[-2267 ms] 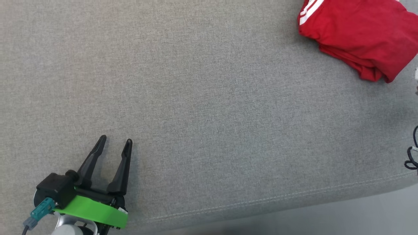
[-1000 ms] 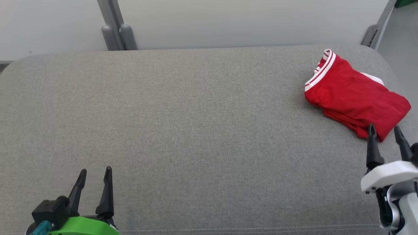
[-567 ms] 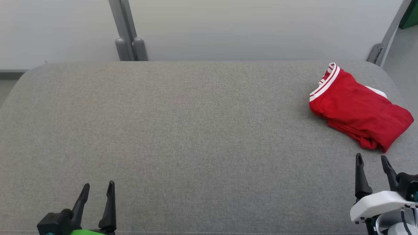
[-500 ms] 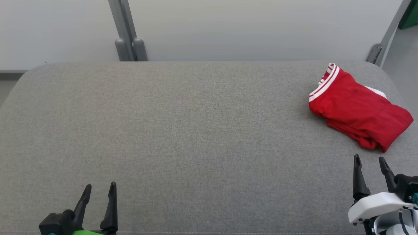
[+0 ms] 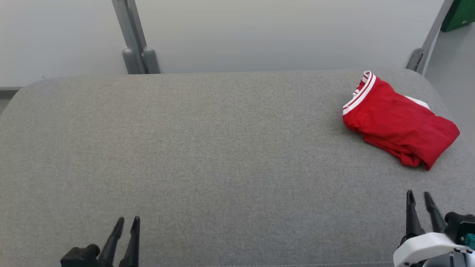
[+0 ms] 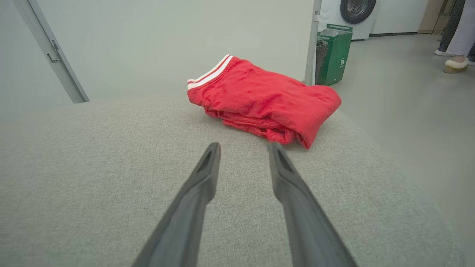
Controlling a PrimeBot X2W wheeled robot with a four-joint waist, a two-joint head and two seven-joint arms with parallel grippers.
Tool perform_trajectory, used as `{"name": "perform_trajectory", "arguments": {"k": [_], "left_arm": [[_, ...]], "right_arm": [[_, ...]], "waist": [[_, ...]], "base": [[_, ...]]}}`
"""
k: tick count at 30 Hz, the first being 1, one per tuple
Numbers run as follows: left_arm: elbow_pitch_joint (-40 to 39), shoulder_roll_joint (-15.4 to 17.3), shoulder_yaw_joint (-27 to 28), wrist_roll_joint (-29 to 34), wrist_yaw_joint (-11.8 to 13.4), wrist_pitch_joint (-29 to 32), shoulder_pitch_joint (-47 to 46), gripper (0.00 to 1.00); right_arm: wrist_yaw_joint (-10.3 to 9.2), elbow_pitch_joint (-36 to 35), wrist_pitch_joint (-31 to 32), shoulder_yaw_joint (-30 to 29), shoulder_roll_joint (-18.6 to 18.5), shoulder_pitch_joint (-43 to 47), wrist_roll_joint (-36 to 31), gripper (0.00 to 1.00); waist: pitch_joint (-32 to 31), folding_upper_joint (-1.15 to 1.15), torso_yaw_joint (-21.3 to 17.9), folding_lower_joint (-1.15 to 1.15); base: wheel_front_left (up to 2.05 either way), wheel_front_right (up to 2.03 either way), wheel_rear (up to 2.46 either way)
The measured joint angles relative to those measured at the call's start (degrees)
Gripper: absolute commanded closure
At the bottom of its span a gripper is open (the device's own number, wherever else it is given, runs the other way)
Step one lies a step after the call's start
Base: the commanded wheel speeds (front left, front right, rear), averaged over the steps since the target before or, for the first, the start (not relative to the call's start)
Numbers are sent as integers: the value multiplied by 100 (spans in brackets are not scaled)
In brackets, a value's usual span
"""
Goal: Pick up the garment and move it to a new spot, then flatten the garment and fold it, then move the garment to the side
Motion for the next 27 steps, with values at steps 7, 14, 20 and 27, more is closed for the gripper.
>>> {"name": "perform_trajectory", "arguments": {"k": [7, 14, 20, 27], "left_arm": [[292, -138, -76, -41, 0, 49, 100, 100], [301, -149, 20, -623, 0, 174, 91, 100], [318, -168, 110, -1062, -1, 304, 79, 100], [352, -192, 221, -1477, -21, 456, -10, 100]], "right_arm": [[22, 308, 42, 19, 182, 149, 41, 100], [127, 435, 292, -187, 199, 10, 625, 100], [207, 467, 444, -233, 243, -71, 1187, 100], [305, 491, 614, -322, 279, -166, 1705, 100]], "waist": [[3, 0, -5, 0], [26, 0, -36, 0], [41, 0, -56, 0], [58, 0, -80, 0]], "base": [[0, 0, 0], [0, 0, 0], [0, 0, 0], [0, 0, 0]]}}
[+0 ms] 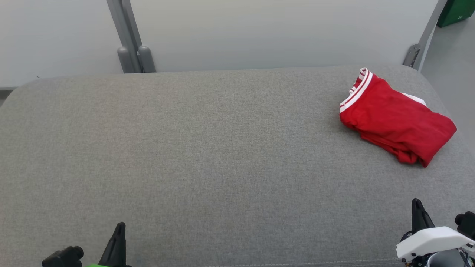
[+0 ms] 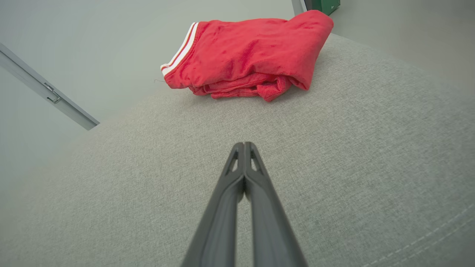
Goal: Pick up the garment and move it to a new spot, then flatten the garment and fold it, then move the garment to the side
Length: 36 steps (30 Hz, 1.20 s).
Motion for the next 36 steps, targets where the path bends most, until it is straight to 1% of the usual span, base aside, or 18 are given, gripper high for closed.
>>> {"name": "perform_trajectory", "arguments": {"k": [3, 4, 18, 36], "left_arm": [[10, -9, 35, -162, -1, 25, -40, 100], [25, -19, 66, -287, -1, 70, -64, 100], [100, -89, 264, -1096, -24, 355, -238, 100], [205, -140, 531, -2335, -51, 710, -475, 100]], "right_arm": [[2, 8, 34, -23, 10, -43, 130, 100], [55, 8, 89, -51, 13, -80, 288, 100], [216, 33, 352, -189, 68, -265, 1238, 100], [471, 43, 697, -359, 166, -512, 2597, 100]], "waist": [[5, 0, -7, 0], [10, 0, -14, 0], [42, 0, -59, 0], [86, 0, -118, 0]], "base": [[0, 0, 0], [0, 0, 0], [0, 0, 0], [0, 0, 0]]}}
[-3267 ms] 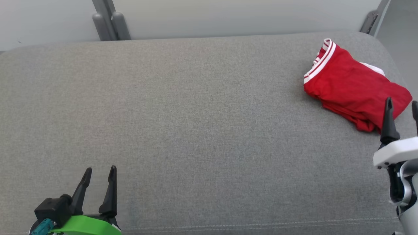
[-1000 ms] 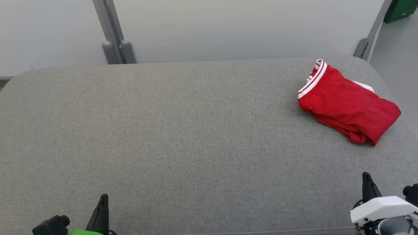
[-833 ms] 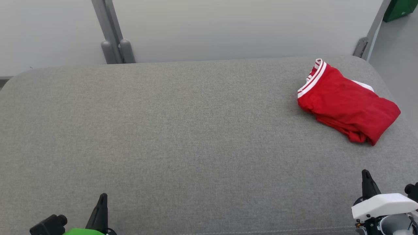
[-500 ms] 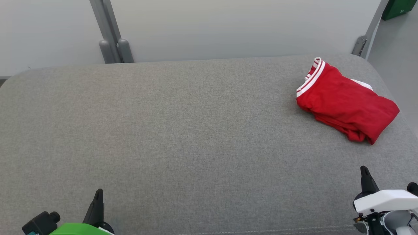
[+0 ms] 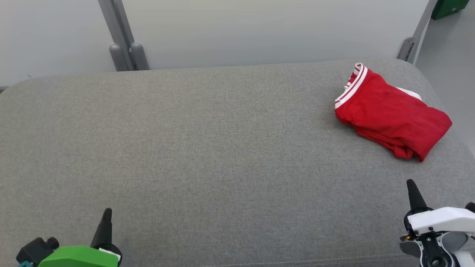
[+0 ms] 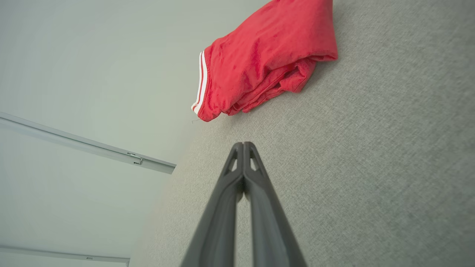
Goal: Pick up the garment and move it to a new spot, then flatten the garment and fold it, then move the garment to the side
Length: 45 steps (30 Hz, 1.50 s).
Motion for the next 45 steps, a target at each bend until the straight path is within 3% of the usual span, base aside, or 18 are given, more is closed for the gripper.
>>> {"name": "perform_trajectory", "arguments": {"k": [45], "left_arm": [[252, -185, 691, -2903, -98, 898, -745, 100]], "right_arm": [[605, 24, 810, -419, 194, -641, 3375, 100]], "waist": [[110, 0, -144, 0]], "base": [[0, 0, 0]]}}
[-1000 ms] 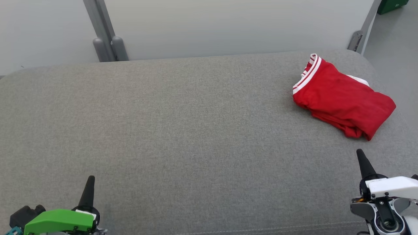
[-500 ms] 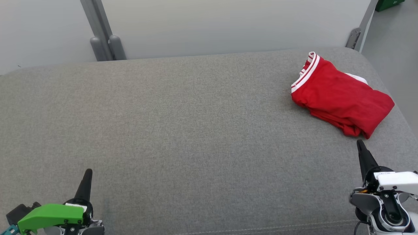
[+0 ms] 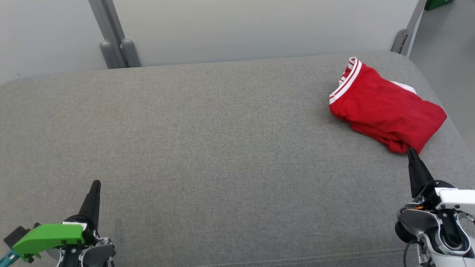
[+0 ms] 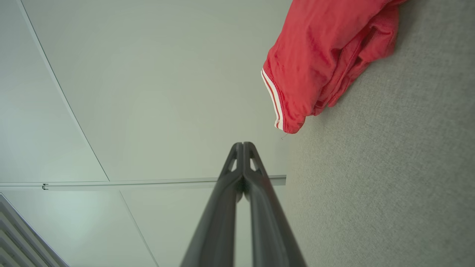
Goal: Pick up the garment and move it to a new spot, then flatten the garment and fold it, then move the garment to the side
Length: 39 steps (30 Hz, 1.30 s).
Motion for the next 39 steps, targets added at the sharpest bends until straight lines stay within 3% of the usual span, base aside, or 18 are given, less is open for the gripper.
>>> {"name": "perform_trajectory", "arguments": {"k": [39], "left_arm": [[-1, -11, 10, 0, 0, 2, -14, 100]], "right_arm": [[1, -4, -2, 4, 1, -6, 0, 100]], "waist": [[1, 0, 1, 0]], "base": [[0, 0, 0]]}}
